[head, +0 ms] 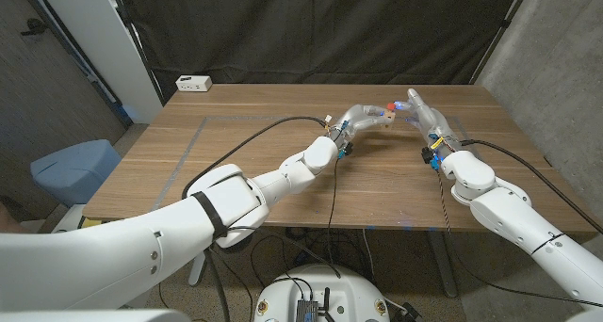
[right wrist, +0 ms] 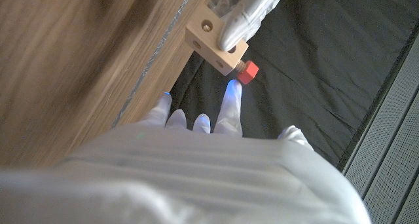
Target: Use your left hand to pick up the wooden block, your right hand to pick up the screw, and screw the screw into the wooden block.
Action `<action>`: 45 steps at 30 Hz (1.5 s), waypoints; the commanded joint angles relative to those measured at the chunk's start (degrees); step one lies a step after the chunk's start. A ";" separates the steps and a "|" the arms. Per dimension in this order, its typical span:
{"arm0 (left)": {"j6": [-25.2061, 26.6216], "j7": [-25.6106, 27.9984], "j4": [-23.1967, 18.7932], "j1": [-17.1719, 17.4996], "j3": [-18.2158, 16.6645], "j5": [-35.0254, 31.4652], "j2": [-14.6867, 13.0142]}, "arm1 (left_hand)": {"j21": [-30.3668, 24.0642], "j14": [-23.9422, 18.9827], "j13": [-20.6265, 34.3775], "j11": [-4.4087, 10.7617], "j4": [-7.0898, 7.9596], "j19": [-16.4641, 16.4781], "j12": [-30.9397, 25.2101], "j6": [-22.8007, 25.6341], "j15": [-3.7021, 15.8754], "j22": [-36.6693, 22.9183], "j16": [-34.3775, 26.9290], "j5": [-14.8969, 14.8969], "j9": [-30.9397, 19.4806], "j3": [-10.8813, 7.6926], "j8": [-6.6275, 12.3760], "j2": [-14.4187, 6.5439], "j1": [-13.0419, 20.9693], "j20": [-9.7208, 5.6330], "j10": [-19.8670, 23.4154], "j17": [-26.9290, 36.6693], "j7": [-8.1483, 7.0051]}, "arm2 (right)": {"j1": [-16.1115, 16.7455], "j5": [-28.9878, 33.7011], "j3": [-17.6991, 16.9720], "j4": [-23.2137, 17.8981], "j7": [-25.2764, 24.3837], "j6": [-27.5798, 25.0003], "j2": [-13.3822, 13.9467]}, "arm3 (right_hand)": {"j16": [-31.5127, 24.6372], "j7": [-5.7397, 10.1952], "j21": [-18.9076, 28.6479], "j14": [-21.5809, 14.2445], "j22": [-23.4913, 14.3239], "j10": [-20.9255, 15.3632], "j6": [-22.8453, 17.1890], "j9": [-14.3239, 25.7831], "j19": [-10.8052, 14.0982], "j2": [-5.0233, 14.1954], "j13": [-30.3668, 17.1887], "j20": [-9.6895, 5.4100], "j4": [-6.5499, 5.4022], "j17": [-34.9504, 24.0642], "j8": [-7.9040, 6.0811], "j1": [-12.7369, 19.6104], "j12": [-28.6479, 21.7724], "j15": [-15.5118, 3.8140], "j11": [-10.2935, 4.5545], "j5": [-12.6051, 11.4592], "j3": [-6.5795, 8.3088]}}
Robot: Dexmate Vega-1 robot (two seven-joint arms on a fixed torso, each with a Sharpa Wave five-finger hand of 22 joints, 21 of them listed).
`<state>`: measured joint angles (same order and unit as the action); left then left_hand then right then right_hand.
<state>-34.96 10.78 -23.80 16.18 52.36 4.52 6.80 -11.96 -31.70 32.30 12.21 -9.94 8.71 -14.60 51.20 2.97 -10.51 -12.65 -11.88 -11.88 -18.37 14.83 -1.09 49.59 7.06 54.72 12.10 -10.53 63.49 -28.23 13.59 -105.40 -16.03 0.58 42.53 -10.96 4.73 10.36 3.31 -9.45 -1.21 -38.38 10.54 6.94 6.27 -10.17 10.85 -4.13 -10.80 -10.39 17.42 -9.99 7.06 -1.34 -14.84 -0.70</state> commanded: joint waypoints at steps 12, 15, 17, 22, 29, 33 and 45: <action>1.51 -0.88 1.37 -1.04 0.21 1.37 0.49 | -0.17 -0.75 0.92 0.21 1.18 0.36 -0.34 5.12 5.26 -0.20 0.03 -0.27 -0.05 -1.60 0.26 -3.42 2.65 0.12 0.86 0.21 1.06 | -2.08 0.13 1.50 1.03 0.49 -0.73 -0.06 | -0.33 -0.71 0.30 -0.05 -0.27 -1.03 -3.52 0.08 -0.44 0.31 -0.08 0.21 -0.01 -0.23 -1.39 -0.53 -0.83 0.05 -1.35 -0.54 -0.21; 1.64 -0.86 1.43 -1.14 0.29 1.48 0.47 | -0.16 -0.71 0.90 0.22 1.18 0.36 -0.30 5.04 5.31 -0.20 0.04 -0.28 -0.05 -1.61 0.23 -3.45 2.66 0.13 0.79 0.23 1.15 | -2.28 -0.06 1.61 1.19 0.41 -0.93 -0.23 | -0.38 -0.65 0.33 -0.13 -0.26 -1.20 -4.03 0.07 -0.38 0.35 -0.08 0.23 0.00 -0.22 -1.53 -0.52 -0.88 0.00 -1.43 -0.56 -0.20; 1.70 -0.81 1.45 -1.18 0.32 1.55 0.47 | -0.16 -0.71 0.89 0.22 1.19 0.36 -0.31 5.12 5.33 -0.20 0.05 -0.27 -0.05 -1.60 0.26 -3.41 2.64 0.12 0.83 0.21 1.09 | -2.39 -0.16 1.69 1.32 0.48 -1.00 -0.26 | -0.41 -0.85 0.35 -0.20 -0.26 -1.26 -4.29 0.07 -0.33 0.37 -0.08 0.23 0.00 -0.22 -1.59 -0.51 -0.90 -0.02 -1.37 -0.58 -0.19; 1.78 -0.74 1.47 -1.18 0.39 1.71 0.48 | -0.16 -0.73 0.89 0.22 1.18 0.36 -0.32 5.17 5.25 -0.20 0.06 -0.27 -0.05 -1.59 0.27 -3.36 2.62 0.09 0.84 0.19 1.08 | -2.55 -0.11 1.86 1.45 0.30 -1.25 -0.27 | -0.45 -1.14 0.40 -0.28 -0.26 -1.58 -5.19 0.06 -0.23 0.44 -0.07 0.29 0.00 -0.21 -1.82 -0.50 -0.98 0.00 -1.57 -0.62 -0.17; 1.73 -0.58 1.46 -1.17 0.57 1.71 0.46 | -0.16 -0.76 0.87 0.23 1.19 0.37 -0.29 5.21 5.28 -0.20 0.04 -0.26 -0.05 -1.58 0.28 -3.39 2.62 0.08 0.82 0.21 1.05 | -1.97 -0.12 1.66 0.92 -0.67 -1.77 -0.18 | -0.62 -1.13 0.47 -0.72 -0.26 -2.24 -6.45 0.05 -0.01 0.51 -0.06 0.23 0.02 -0.19 -2.10 -0.47 -1.16 -0.10 -1.94 -0.68 -0.14; 1.67 -0.48 1.45 -1.16 0.64 1.68 0.48 | -0.16 -0.76 0.88 0.23 1.15 0.37 -0.30 5.12 5.35 -0.20 0.06 -0.27 -0.05 -1.62 0.24 -3.39 2.67 0.07 0.84 0.19 1.03 | -1.48 0.06 1.48 0.61 -1.12 -1.66 -0.06 | -0.70 -1.41 0.55 -1.01 -0.26 -2.69 -7.29 0.05 0.23 0.56 -0.06 0.13 0.05 -0.17 -2.25 -0.43 -1.24 -0.35 -2.13 -0.72 -0.11; 1.44 -0.39 1.40 -1.08 0.78 1.63 0.59 | -0.15 -0.72 0.89 0.24 1.17 0.37 -0.30 5.17 5.31 -0.20 0.06 -0.27 -0.05 -1.60 0.25 -3.41 2.66 0.06 0.83 0.23 1.09 | 0.16 0.35 0.54 -0.66 -2.94 -1.43 -0.11 | -0.94 -2.09 0.71 -1.94 -0.25 -4.07 -9.57 0.04 0.98 0.64 -0.04 0.10 0.16 -0.12 -2.64 -0.27 -1.47 -0.74 -2.54 -0.83 -0.03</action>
<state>-33.31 10.26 -22.38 15.05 53.00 6.15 7.29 -11.96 -31.90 32.30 12.21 -9.94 8.71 -14.60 51.20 2.78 -10.51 -12.65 -11.87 -11.87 -18.37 14.83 -1.09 49.59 7.06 54.72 12.10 -10.53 62.44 -28.23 14.82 -105.10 -17.63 -0.98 42.37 -11.75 2.77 10.64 1.84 -9.44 -4.62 -47.11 10.34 7.40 6.57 -10.17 10.85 -4.12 -10.79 -12.80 17.13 -11.26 6.04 -3.68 -15.29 -0.70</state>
